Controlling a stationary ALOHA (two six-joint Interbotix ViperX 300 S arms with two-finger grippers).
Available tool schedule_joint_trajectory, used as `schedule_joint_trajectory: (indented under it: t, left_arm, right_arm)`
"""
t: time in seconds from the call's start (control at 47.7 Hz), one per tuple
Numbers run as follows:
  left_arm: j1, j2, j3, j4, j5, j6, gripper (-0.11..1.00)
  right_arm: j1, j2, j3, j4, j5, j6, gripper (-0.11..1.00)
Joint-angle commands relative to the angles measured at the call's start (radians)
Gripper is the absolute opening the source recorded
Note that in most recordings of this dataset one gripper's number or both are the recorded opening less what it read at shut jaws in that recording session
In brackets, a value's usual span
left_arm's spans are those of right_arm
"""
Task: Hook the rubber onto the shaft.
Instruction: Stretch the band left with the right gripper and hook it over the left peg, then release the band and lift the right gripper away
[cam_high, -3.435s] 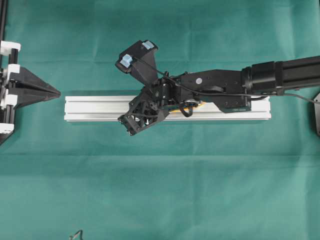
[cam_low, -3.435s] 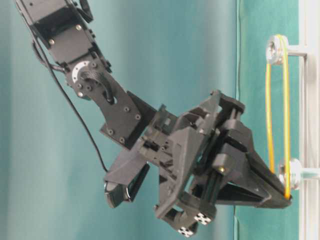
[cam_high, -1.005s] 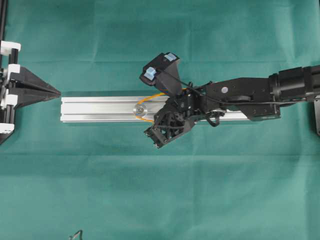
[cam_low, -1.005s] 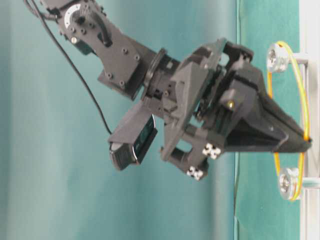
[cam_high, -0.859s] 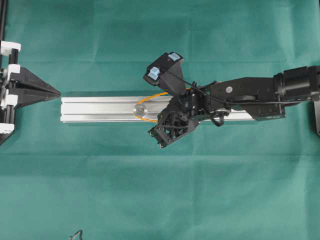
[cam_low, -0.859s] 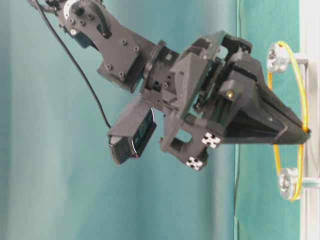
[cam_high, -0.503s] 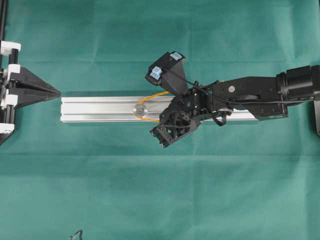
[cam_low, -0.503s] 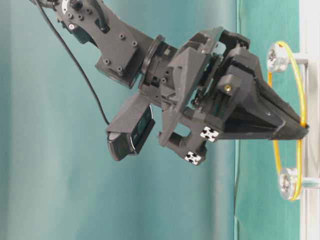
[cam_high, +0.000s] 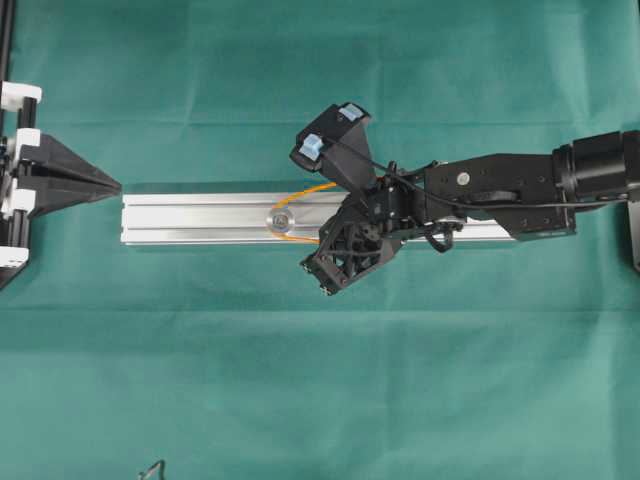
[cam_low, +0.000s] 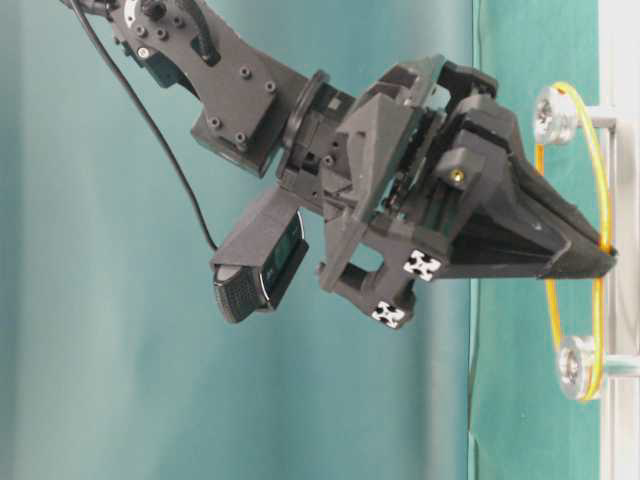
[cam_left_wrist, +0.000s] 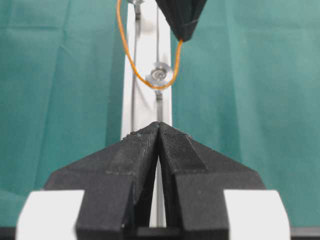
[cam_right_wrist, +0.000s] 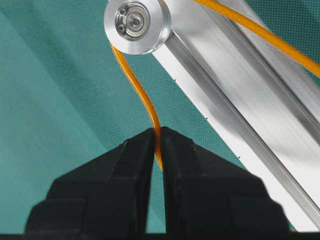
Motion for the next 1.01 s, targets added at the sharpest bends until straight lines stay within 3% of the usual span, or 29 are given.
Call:
schedule_joint_trajectory:
  t: [0.0, 0.23, 0.419, 0.984]
  left_arm:
    - [-0.002, 0.008, -0.025, 0.002, -0.005, 0.002, 0.0]
    - [-0.002, 0.008, -0.025, 0.002, -0.005, 0.002, 0.0]
    - [-0.002, 0.008, -0.025, 0.002, -0.005, 0.0, 0.0]
    - [-0.002, 0.009, -0.025, 0.002, -0.005, 0.0, 0.0]
  right_arm:
    - [0.0, -0.044, -0.009, -0.003, -0.003, -0.003, 0.19]
    - [0.0, -0.046, -0.009, -0.014, -0.002, -0.003, 0.84]
    - [0.0, -0.052, -0.009, -0.035, -0.002, -0.003, 0.78]
    - [-0.012, -0.173, -0.017, -0.089, 0.083, -0.005, 0.77]
